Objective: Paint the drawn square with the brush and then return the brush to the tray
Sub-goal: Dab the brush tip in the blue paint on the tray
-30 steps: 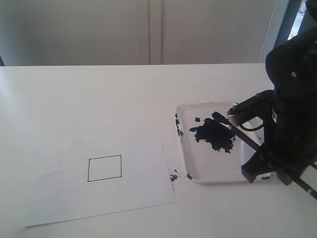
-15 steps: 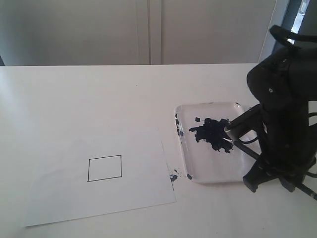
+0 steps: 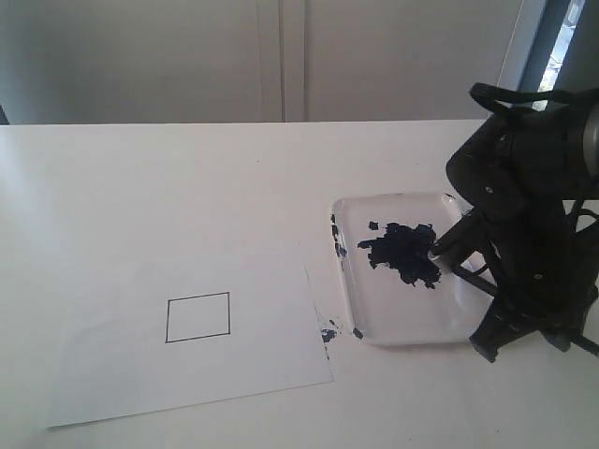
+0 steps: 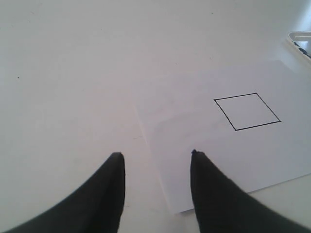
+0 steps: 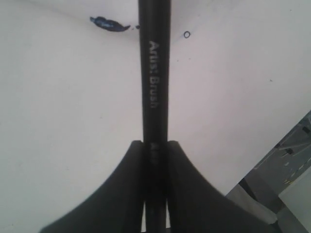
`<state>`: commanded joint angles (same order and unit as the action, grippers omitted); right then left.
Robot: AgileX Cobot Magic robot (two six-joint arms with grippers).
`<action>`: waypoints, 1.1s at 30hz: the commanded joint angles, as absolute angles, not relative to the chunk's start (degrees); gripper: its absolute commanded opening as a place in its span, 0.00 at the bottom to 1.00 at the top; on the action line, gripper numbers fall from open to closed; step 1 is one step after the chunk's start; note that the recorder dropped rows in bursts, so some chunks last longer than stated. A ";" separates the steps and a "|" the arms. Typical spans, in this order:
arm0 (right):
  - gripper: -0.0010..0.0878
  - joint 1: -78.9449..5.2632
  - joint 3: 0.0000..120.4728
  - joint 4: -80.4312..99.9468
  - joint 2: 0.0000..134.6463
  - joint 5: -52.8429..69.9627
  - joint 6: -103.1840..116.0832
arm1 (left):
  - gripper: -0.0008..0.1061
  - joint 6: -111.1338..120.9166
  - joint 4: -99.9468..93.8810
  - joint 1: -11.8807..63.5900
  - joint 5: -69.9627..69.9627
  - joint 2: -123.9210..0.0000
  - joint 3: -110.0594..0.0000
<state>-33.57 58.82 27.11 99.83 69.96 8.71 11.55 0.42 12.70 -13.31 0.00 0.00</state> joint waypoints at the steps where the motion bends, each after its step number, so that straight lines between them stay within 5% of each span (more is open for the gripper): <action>1: 0.01 -33.57 58.82 26.81 99.83 69.96 8.71 | 0.45 11.55 0.42 12.70 -13.31 0.00 0.00; 12: 0.01 -33.57 58.82 17.40 99.83 69.96 2.30 | 0.45 11.55 0.42 12.70 -13.31 0.00 0.00; 25: 0.01 -33.57 58.82 29.60 100.20 69.96 10.69 | 0.45 11.55 0.42 12.70 -13.31 0.00 0.00; 33: 0.01 -33.57 58.82 18.37 100.20 69.96 2.81 | 0.45 11.55 0.42 12.70 -13.31 0.00 0.00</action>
